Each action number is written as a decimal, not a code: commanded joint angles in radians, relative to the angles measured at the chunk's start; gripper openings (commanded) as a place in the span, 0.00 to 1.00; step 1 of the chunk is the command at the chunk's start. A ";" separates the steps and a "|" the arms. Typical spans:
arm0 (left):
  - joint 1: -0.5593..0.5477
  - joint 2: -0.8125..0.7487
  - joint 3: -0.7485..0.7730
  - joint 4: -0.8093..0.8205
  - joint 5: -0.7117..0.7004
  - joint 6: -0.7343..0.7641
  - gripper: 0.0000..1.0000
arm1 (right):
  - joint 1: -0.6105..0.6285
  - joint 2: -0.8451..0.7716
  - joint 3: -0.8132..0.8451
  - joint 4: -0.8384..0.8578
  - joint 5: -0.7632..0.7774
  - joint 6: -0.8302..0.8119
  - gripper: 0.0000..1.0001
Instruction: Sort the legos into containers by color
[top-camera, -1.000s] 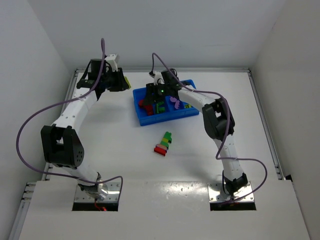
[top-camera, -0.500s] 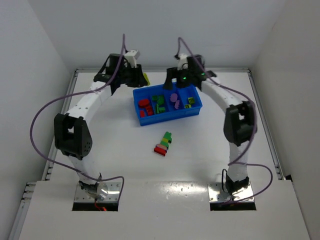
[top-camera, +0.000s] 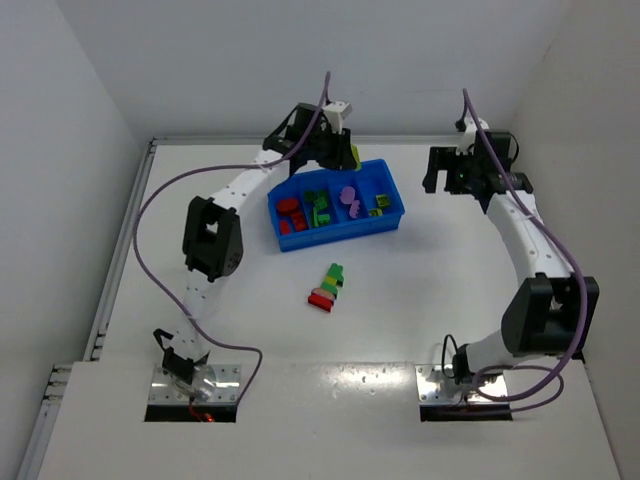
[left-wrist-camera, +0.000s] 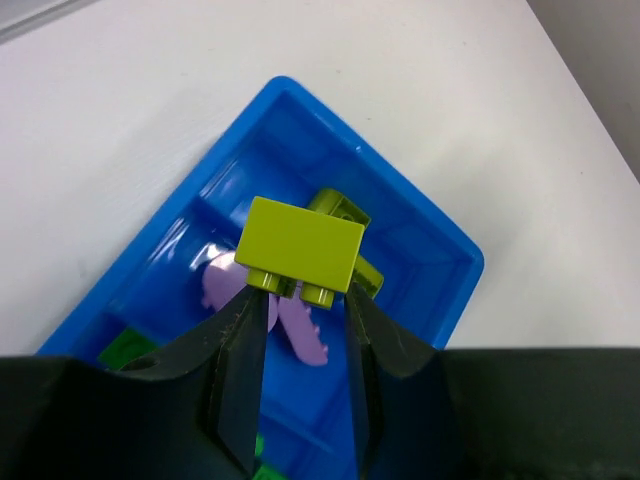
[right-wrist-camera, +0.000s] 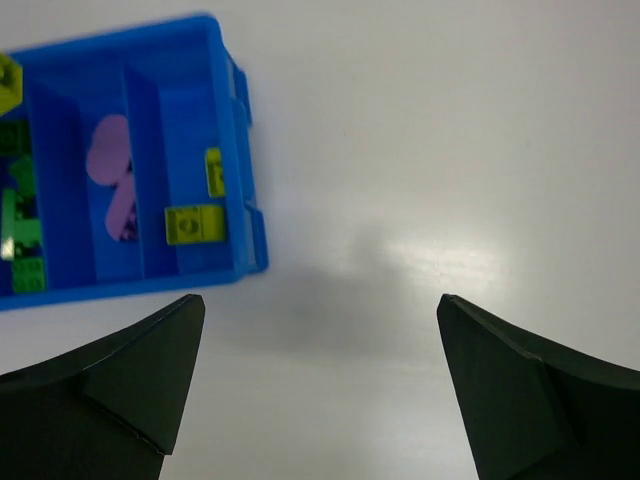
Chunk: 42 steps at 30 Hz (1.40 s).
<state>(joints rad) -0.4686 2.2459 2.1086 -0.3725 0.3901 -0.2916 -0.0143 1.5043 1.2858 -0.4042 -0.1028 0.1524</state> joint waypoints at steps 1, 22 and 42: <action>-0.042 0.072 0.132 0.015 0.078 -0.017 0.00 | -0.010 -0.068 -0.040 -0.048 0.028 -0.033 1.00; -0.116 0.268 0.245 0.037 -0.031 0.049 0.65 | -0.072 -0.159 -0.082 -0.150 -0.012 -0.080 1.00; 0.016 -0.412 -0.178 -0.172 -0.132 0.130 1.00 | 0.200 -0.001 -0.002 -0.303 -0.538 -0.571 1.00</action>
<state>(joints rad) -0.5110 1.9350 2.0148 -0.4759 0.2504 -0.1669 0.1280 1.4532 1.2778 -0.6941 -0.4774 -0.2935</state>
